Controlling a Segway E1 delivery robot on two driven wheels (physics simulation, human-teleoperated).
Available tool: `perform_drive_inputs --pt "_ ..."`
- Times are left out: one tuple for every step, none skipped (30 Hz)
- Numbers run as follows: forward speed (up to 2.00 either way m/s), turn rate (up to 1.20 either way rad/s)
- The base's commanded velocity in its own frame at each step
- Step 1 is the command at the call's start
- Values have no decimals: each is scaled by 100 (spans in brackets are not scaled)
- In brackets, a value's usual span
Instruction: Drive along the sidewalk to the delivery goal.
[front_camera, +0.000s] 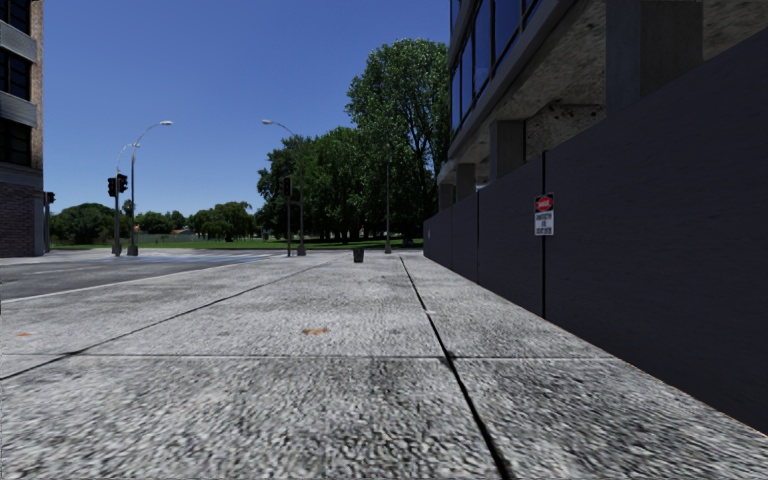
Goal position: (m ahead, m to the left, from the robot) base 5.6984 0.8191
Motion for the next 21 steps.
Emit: perform_drive_inputs --pt "193 0" --pt "192 0" --pt "192 0" --pt "192 0" --pt "192 0" --pt "192 0" --pt "191 0" --pt "191 0" --pt "190 0" --pt "189 0" --pt "188 0" --pt "188 0" --pt "187 0" --pt "184 0" --pt "180 0" --pt "180 0" --pt "178 0" --pt "177 0" --pt "176 0" --pt "176 0" --pt "176 0"
